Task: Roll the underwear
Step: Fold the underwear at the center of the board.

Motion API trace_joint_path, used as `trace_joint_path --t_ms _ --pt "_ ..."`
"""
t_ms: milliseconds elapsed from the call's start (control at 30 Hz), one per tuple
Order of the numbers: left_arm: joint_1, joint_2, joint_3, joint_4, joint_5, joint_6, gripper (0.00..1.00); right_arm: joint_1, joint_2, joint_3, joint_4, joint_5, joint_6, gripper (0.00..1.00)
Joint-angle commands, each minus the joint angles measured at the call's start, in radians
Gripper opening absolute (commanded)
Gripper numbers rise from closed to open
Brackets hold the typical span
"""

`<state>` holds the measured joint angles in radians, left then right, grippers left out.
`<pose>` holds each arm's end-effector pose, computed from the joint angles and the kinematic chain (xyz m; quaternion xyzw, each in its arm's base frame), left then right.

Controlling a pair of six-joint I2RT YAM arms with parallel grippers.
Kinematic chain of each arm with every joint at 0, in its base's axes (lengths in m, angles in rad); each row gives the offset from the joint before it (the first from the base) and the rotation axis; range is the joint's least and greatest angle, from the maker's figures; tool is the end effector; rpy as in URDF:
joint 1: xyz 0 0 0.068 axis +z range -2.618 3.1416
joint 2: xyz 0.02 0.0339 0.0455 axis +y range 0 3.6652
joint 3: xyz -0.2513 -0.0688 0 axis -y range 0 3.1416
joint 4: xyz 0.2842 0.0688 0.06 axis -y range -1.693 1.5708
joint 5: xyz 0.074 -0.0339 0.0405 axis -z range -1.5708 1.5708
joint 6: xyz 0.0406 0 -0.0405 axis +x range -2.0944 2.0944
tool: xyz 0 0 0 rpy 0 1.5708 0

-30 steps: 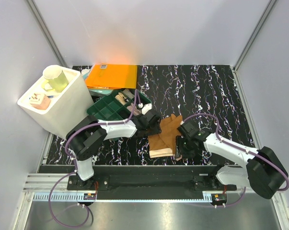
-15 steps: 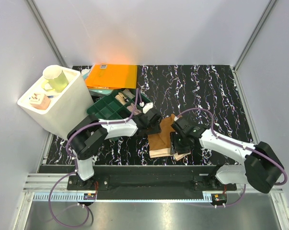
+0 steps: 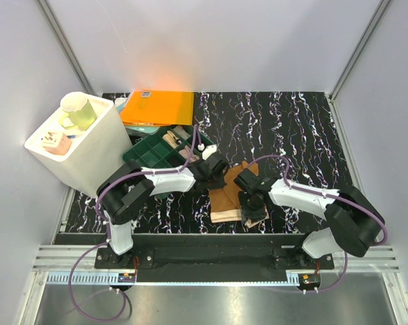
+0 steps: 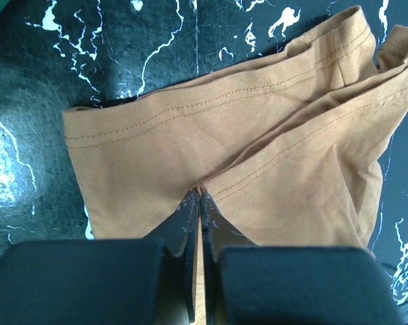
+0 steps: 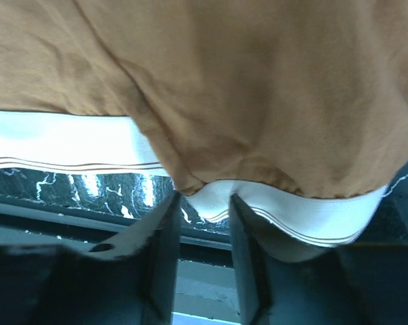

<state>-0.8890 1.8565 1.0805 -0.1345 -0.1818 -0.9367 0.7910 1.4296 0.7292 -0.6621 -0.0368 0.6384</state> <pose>0.2613 -0.3103 0.1084 -0.0519 0.9411 -0.2029 0.2654 0.1848 0.1890 0.1129 -0.0777 0.9914 0.0819 0.0665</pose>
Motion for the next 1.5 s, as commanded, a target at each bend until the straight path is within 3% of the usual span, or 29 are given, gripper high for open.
trace_joint_path --t_ms 0,233,367,667,1233,1467 --pt "0.009 0.001 0.041 0.035 0.011 0.019 0.0 0.04 0.055 0.001 -0.013 0.066 0.04 0.32" --pt "0.009 -0.026 0.047 0.058 0.03 0.038 0.0 0.048 0.019 0.038 -0.083 0.069 0.009 0.0" --pt "0.007 -0.051 0.088 0.039 0.044 0.058 0.0 0.047 -0.08 0.126 -0.209 0.113 -0.006 0.0" --pt "0.028 -0.126 0.119 0.026 0.05 0.085 0.0 0.047 -0.115 0.283 -0.248 0.097 -0.005 0.0" --pt "0.196 -0.171 0.045 0.05 0.212 0.237 0.0 0.05 0.032 0.378 -0.085 0.04 0.043 0.0" --pt "0.239 -0.22 -0.027 0.085 0.208 0.256 0.0 0.068 0.091 0.4 -0.015 -0.008 0.07 0.0"
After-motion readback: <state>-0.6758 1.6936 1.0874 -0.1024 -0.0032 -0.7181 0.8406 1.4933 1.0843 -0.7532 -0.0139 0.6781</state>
